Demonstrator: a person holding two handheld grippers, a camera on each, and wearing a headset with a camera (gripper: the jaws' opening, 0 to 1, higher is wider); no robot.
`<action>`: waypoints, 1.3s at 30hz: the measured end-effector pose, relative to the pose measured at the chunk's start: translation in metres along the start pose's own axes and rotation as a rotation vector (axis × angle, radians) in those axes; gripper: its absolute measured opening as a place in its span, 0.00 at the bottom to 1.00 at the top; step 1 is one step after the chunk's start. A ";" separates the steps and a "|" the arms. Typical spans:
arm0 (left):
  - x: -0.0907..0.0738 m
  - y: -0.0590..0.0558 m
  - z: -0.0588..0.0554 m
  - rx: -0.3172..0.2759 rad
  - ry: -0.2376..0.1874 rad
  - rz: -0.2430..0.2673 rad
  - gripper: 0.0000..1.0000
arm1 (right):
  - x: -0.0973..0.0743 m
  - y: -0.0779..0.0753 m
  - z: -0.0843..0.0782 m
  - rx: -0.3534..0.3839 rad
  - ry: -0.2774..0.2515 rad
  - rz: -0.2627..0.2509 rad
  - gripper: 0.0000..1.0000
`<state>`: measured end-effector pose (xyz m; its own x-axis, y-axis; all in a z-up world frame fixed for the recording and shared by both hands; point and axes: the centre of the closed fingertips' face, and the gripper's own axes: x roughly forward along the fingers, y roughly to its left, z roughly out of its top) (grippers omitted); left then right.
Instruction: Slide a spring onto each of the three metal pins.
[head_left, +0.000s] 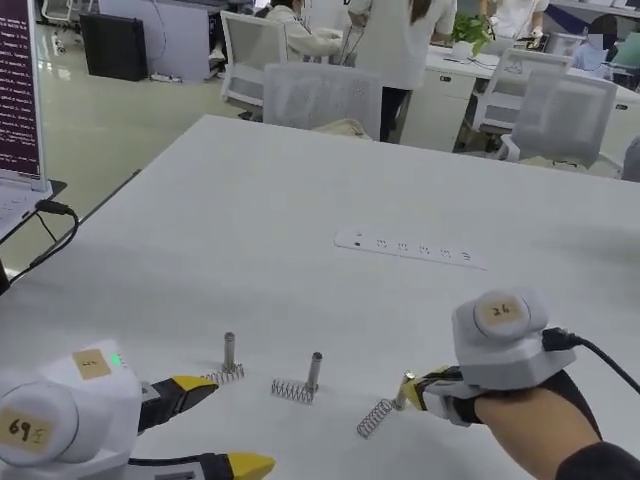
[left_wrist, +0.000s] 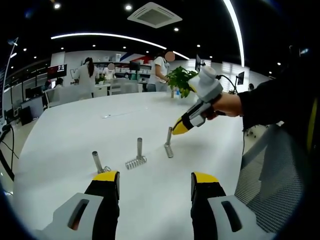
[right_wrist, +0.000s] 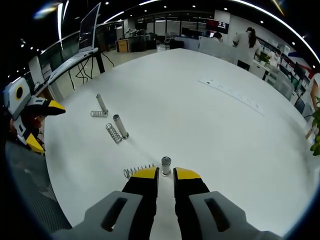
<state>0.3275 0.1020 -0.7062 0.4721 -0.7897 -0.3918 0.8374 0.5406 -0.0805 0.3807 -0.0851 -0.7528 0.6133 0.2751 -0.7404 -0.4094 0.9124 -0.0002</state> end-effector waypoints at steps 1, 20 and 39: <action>0.000 0.000 0.000 0.000 0.000 -0.001 0.53 | 0.000 0.000 -0.001 0.001 0.001 0.000 0.09; 0.002 0.005 -0.001 0.003 0.001 0.007 0.53 | 0.001 0.018 -0.023 0.006 0.031 0.037 0.09; 0.018 0.073 -0.027 0.028 0.079 0.079 0.50 | -0.010 0.024 -0.024 0.006 0.014 0.041 0.10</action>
<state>0.3897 0.1355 -0.7440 0.5144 -0.7192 -0.4669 0.8066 0.5907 -0.0213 0.3489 -0.0735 -0.7618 0.5866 0.3078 -0.7491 -0.4296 0.9024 0.0344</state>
